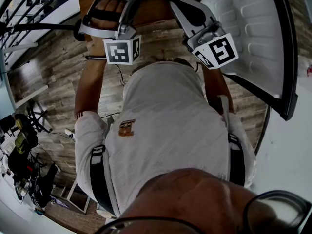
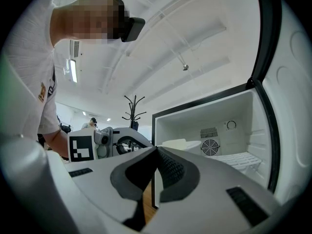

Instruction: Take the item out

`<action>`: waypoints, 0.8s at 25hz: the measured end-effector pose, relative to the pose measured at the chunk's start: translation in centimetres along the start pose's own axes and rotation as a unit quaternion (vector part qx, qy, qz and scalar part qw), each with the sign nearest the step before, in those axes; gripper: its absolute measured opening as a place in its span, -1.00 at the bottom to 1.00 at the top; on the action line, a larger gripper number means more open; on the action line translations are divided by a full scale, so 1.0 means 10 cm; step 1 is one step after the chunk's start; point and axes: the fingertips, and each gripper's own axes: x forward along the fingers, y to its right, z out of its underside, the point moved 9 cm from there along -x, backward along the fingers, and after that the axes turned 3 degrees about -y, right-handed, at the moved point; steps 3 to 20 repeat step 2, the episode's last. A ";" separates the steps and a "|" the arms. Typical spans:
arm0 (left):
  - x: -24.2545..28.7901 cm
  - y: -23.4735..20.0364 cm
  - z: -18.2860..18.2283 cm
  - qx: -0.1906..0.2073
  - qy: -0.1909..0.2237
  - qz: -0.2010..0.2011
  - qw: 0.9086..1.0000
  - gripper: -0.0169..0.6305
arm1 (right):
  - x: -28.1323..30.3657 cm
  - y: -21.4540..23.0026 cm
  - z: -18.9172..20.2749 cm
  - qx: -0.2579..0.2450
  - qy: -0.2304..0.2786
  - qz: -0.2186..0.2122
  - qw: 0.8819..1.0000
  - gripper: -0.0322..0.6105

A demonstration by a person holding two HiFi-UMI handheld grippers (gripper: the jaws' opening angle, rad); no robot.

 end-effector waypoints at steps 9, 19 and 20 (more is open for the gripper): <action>0.00 0.00 -0.01 0.000 0.000 0.001 1.000 -0.86 | -0.02 0.00 0.01 -0.001 -0.001 0.000 1.000 -0.80; 0.00 0.00 -0.01 0.000 0.000 0.001 1.000 -0.86 | -0.02 0.00 0.01 -0.001 -0.001 0.000 1.000 -0.80; 0.00 0.00 -0.01 0.000 0.000 0.001 1.000 -0.86 | -0.02 0.00 0.01 -0.001 -0.001 0.000 1.000 -0.80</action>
